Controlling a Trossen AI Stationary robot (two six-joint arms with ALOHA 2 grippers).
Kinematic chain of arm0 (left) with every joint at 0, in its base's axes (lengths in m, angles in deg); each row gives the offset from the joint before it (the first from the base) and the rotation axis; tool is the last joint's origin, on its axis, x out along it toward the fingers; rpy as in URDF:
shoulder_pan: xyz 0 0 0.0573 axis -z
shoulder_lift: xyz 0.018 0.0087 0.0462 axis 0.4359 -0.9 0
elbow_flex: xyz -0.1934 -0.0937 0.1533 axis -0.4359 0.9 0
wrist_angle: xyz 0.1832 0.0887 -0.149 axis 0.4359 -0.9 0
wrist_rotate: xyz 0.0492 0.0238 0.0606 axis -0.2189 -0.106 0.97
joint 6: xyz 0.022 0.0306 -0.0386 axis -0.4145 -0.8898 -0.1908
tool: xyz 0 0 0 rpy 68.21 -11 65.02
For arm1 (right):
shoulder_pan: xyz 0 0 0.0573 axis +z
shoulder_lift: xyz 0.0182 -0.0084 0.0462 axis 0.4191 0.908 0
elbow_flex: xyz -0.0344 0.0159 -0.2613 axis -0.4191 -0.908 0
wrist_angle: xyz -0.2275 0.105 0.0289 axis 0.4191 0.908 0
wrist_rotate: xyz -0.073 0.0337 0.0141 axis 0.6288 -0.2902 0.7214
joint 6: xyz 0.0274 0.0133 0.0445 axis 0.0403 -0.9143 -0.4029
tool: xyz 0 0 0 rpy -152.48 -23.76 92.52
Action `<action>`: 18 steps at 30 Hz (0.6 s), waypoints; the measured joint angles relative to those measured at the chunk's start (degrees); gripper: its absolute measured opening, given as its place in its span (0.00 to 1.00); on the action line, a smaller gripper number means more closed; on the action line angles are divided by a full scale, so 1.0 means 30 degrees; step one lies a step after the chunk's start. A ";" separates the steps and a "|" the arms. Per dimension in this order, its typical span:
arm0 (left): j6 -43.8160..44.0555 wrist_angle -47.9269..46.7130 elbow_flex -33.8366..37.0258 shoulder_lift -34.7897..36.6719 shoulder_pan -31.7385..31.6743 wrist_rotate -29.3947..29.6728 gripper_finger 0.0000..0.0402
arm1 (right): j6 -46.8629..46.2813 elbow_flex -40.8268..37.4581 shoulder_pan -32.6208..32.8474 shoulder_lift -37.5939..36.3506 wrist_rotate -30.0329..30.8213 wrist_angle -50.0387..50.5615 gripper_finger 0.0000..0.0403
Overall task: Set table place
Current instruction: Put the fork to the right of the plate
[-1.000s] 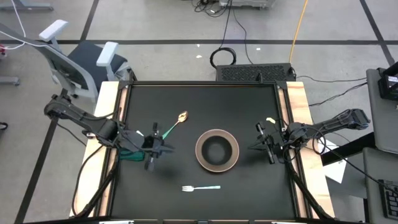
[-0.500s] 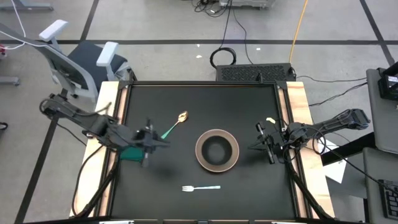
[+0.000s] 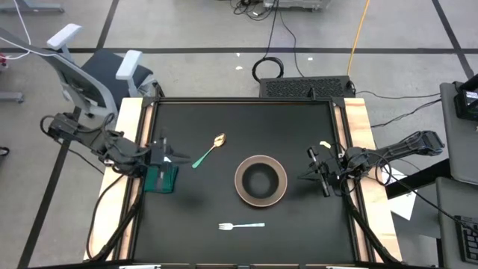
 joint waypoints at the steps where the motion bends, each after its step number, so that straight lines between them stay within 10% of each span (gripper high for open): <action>1: -0.0145 0.0389 0.0492 0.0205 -0.0098 0.0252 0.14 | 0.0000 -0.0001 -0.0002 0.0000 0.0000 -0.0002 0.00; 12: -0.0692 0.4329 0.5070 0.4350 -0.1997 0.1277 0.14 | 0.0022 -0.0004 -0.0007 0.0102 0.0000 0.0110 0.00; 18: -0.1198 0.4202 0.6804 0.6070 -0.2194 -0.3349 0.14 | 0.0024 -0.0004 -0.0007 0.0109 0.0000 0.0109 0.00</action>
